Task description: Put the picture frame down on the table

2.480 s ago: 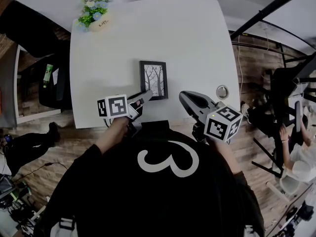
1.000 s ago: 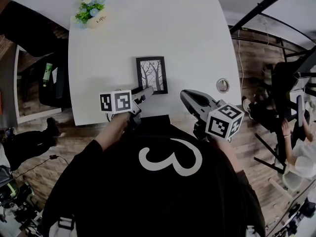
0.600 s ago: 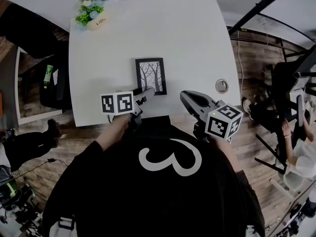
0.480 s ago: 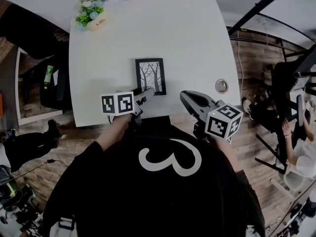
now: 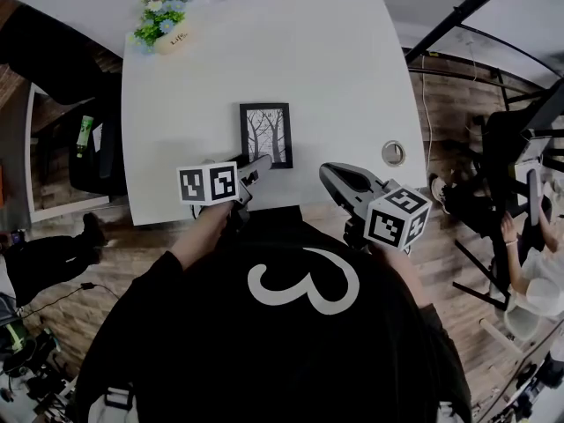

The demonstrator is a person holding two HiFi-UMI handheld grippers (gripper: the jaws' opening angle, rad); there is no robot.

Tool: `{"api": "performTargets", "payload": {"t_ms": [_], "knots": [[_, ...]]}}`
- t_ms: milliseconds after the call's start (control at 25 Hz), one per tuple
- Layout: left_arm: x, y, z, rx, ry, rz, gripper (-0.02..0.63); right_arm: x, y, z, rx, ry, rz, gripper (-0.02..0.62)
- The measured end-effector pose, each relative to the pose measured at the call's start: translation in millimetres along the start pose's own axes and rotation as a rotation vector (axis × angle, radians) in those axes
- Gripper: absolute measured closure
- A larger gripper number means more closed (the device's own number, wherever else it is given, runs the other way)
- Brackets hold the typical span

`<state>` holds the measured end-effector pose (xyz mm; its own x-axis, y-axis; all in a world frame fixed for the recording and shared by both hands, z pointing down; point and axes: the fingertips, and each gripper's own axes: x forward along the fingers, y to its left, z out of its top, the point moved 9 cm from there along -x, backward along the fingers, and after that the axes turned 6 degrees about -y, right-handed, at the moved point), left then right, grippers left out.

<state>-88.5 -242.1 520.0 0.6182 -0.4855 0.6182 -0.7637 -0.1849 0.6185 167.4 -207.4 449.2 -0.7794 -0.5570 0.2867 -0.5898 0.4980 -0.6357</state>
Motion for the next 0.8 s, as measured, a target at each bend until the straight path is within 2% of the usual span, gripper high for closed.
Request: {"api": "performTargets", "payload": {"t_ms": [360,800], "knots": [[-3,0,1,0.021,-0.016,0.048,0.333,-3,0,-1,0.0,0.0,0.012,0.572],[-3,-1,2,0.018,-0.02,0.061,0.333,-11,-1,0,0.006,-0.015,0.013,0.572]]}}
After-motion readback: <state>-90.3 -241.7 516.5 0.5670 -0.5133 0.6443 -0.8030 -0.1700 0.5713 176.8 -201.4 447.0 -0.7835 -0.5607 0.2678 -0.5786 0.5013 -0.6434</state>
